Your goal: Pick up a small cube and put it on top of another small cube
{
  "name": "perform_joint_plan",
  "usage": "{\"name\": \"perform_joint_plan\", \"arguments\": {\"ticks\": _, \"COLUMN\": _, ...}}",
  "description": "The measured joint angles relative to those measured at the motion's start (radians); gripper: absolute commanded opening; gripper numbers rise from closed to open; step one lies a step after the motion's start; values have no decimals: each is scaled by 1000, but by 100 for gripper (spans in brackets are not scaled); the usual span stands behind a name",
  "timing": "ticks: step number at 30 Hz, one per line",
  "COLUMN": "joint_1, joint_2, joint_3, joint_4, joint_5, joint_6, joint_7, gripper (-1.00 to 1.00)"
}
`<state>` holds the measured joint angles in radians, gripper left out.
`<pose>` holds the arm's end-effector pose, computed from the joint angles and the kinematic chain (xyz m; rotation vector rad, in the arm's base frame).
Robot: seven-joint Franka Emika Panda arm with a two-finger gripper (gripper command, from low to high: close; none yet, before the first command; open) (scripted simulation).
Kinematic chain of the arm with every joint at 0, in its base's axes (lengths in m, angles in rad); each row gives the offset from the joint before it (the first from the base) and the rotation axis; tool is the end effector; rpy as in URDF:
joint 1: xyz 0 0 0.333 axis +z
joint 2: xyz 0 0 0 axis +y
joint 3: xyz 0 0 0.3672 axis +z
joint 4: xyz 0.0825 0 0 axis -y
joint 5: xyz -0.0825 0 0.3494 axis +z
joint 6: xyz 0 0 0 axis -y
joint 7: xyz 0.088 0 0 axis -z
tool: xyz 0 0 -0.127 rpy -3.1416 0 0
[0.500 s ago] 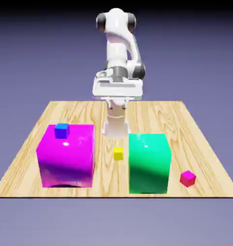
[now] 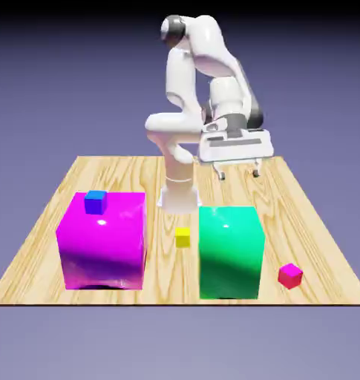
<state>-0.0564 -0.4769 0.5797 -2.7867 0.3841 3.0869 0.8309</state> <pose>0.3338 0.1738 0.4674 -2.4928 0.8283 -0.8776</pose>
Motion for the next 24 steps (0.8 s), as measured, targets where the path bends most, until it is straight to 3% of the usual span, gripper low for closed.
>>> {"name": "perform_joint_plan", "arguments": {"ticks": 8, "joint_1": -23, "joint_2": 97, "joint_3": 277, "joint_4": -81, "joint_5": 251, "joint_6": -40, "joint_7": 151, "gripper": 0}}
{"name": "perform_joint_plan", "arguments": {"ticks": 18, "joint_1": -36, "joint_2": 328, "joint_3": -55, "joint_4": -205, "joint_5": -21, "joint_6": -293, "joint_7": 393, "gripper": 0}}
{"name": "perform_joint_plan", "arguments": {"ticks": 24, "joint_1": 59, "joint_2": 506, "joint_3": -213, "joint_4": -187, "joint_5": -239, "joint_6": -137, "joint_7": 538, "gripper": 0}}
